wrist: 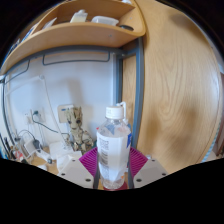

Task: Pour water

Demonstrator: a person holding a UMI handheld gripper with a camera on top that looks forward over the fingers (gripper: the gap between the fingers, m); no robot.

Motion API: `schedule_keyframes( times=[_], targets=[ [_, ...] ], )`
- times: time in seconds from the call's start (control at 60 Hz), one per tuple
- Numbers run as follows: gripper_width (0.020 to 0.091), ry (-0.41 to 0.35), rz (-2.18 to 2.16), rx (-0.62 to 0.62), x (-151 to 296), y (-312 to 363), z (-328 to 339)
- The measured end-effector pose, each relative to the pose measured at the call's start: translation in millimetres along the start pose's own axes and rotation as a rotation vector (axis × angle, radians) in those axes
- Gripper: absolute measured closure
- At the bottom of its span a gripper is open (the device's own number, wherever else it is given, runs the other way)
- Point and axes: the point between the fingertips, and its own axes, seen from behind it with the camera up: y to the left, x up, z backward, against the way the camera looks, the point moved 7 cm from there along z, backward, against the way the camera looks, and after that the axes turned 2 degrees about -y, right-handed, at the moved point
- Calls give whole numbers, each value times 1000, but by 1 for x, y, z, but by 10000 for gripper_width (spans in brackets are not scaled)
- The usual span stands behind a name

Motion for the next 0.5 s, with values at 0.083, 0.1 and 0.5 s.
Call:
schedule_keyframes(
  times=[0.083, 0.1, 0.5],
  targets=[
    [701, 4, 20, -1, -23, -6, -15],
    [701, 5, 19, -7, -28, -7, -18],
    [600, -34, 7, 0, -79, -7, -28]
  ],
)
